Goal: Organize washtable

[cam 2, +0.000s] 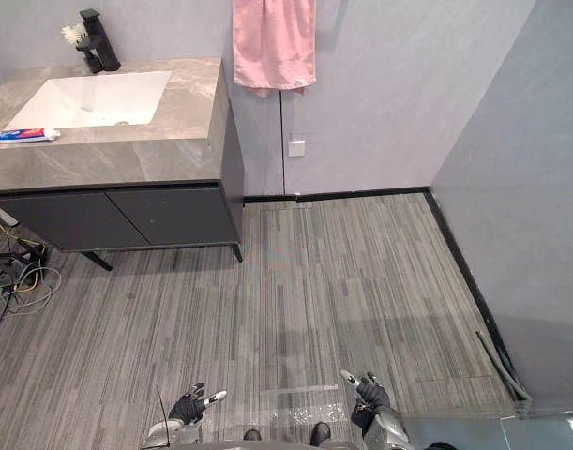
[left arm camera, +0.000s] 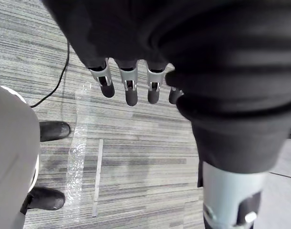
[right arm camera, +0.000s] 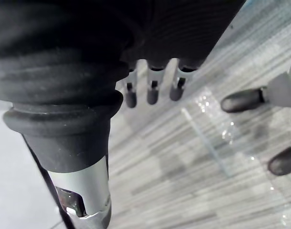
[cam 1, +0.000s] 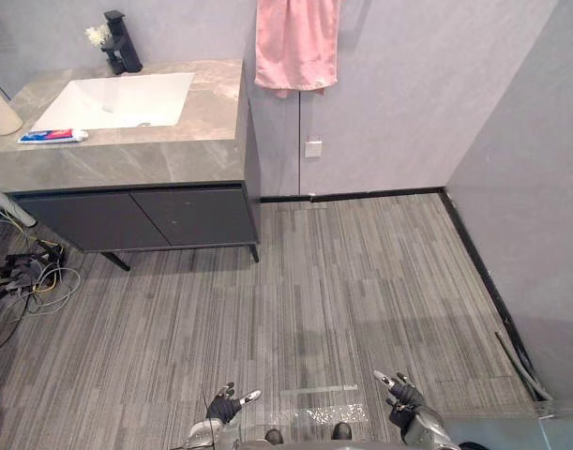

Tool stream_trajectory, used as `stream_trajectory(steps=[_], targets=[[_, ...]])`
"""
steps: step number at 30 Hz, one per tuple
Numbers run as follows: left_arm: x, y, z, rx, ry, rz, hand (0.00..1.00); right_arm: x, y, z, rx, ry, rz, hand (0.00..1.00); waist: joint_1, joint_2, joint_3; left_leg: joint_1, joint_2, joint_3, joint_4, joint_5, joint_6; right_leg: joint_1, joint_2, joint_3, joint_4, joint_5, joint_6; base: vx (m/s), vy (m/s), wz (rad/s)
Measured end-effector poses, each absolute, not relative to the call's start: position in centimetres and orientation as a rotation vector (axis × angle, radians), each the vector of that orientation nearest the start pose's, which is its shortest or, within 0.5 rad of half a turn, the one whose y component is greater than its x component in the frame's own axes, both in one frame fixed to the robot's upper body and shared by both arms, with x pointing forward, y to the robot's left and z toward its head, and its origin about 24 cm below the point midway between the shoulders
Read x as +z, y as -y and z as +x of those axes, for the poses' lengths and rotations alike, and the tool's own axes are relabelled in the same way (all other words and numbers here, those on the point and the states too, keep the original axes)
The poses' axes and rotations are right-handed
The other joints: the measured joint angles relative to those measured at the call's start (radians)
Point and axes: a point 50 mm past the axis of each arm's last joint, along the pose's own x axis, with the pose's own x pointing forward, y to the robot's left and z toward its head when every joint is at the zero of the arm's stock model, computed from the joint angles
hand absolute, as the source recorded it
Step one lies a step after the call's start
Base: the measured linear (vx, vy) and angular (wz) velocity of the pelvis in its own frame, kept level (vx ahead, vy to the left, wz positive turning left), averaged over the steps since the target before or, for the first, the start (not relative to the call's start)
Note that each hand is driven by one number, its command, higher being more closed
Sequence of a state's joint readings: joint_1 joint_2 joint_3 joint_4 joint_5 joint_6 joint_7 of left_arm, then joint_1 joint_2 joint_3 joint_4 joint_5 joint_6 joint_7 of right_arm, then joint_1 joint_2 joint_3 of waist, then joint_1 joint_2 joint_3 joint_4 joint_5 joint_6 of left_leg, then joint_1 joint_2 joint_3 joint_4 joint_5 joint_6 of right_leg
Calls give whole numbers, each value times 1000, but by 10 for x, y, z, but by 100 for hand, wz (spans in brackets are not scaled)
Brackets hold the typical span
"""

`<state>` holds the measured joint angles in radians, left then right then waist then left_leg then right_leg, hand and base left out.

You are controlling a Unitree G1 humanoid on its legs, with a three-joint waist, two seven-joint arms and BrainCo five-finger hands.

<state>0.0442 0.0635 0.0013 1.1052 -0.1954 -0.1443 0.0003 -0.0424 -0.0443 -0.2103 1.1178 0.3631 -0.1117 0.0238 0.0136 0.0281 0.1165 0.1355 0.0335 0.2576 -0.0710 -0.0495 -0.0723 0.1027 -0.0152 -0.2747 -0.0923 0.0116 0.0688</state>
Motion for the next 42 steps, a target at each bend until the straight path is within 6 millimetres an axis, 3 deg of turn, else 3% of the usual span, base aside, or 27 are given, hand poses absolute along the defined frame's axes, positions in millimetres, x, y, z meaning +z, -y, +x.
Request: stream_trajectory(steps=[14,27,29,32,33,35,37,40,41,42], targets=[[-160,-179,101,189,-1000,-131,0,-157,190,118,-389,-953,377,0,0,-2,-3,2,0,6,-1,0,2,5,-1,-10,-3,7,-11,-59,-18,1],[-159,-186,104,216,-989,-143,0,-156,190,124,-394,-939,394,0,-2,-23,-1,-22,-6,25,-20,3,24,-42,-3,3,12,5,-11,-4,-4,-4],[-158,-184,106,206,-981,-142,0,-155,191,126,-395,-930,397,0,-2,-15,13,-12,-2,45,-9,-11,47,-111,-26,5,186,-82,-5,15,36,-19],[-156,-183,111,180,-965,-123,0,-151,193,135,-396,-899,404,0,-9,-18,54,44,-15,57,-1,-39,82,-273,-134,-86,615,-184,8,20,70,-14],[-156,-184,112,178,-965,-120,0,-150,193,139,-394,-889,404,0,-16,-14,60,50,-17,55,0,-48,81,-293,-157,-105,664,-204,2,64,58,-1],[-156,-187,111,178,-967,-109,0,-148,194,142,-397,-868,414,0,-28,-16,64,62,1,55,17,-78,56,-348,-215,-147,661,-220,2,129,32,-2],[-154,-191,116,181,-954,-99,0,-146,196,144,-403,-853,414,0,-28,-14,68,66,36,55,27,-95,29,-386,-232,-174,570,-199,13,221,-23,-7],[-151,-193,128,177,-926,-89,0,-145,198,147,-404,-844,408,0,-29,-16,81,89,89,56,44,-134,-33,-420,-242,-221,374,-72,22,334,-122,-6],[-148,-192,135,171,-908,-89,0,-145,199,146,-409,-841,409,0,-35,-26,94,121,102,56,47,-151,-60,-421,-251,-243,313,-15,28,542,-311,14],[-146,-191,143,164,-890,-88,0,-146,199,143,-411,-849,409,0,-44,-37,101,148,110,50,49,-177,-97,-424,-266,-242,300,2,25,561,-357,28]])
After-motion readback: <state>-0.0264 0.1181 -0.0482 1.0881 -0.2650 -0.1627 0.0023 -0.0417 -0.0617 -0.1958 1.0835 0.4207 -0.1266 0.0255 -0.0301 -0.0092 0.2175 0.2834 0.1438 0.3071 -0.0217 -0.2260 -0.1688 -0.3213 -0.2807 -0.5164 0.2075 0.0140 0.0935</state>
